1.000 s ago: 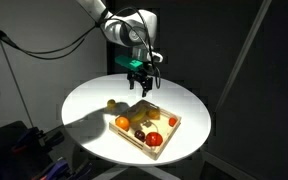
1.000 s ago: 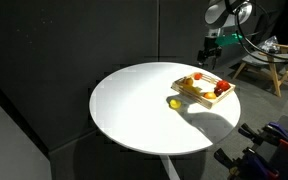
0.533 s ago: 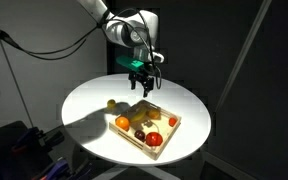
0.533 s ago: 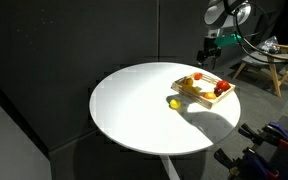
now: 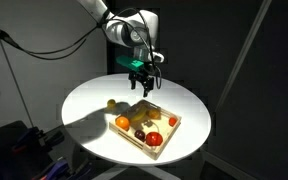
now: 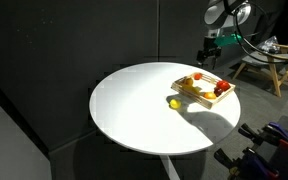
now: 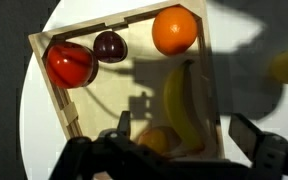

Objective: Remove the banana from the box

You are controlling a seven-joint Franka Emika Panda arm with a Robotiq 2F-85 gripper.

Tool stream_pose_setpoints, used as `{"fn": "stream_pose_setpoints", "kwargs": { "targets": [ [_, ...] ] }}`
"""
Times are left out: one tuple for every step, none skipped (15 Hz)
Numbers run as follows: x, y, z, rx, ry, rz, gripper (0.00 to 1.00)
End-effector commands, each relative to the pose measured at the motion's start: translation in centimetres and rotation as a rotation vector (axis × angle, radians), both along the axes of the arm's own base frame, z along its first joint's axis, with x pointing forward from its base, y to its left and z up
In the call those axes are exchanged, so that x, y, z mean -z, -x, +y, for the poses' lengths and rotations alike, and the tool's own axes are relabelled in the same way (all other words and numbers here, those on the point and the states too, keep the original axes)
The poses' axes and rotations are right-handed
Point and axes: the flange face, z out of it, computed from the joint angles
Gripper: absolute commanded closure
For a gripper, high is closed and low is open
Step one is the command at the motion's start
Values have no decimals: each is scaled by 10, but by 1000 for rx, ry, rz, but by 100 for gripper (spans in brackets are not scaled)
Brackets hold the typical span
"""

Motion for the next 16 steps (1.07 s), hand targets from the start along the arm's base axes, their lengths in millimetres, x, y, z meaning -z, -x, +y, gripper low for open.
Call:
{"fn": "stream_pose_setpoints", "kwargs": {
  "targets": [
    [0, -1, -1, 2, 0, -2, 0],
    [0, -2, -1, 7, 1, -8, 0],
    [1, -3, -2, 7, -2, -13, 0],
    [2, -4, -2, 9, -2, -16, 0],
    [2, -6, -3, 12, -1, -22, 0],
    [3, -7, -3, 14, -1, -30, 0],
    [5, -9, -4, 15, 2, -41, 0],
    [6, -11, -5, 16, 4, -52, 0],
    [8, -14, -5, 15, 4, -62, 0],
    [11, -16, -5, 16, 7, -66, 0],
    [15, -18, -5, 17, 10, -70, 0],
    [18, -19, -5, 16, 9, -73, 0],
    [22, -21, -5, 14, 7, -74, 0],
    [26, -23, -5, 12, 4, -73, 0],
    [30, -25, -4, 9, 1, -69, 0],
    [34, -28, -3, 6, -3, -67, 0]
  ]
}}
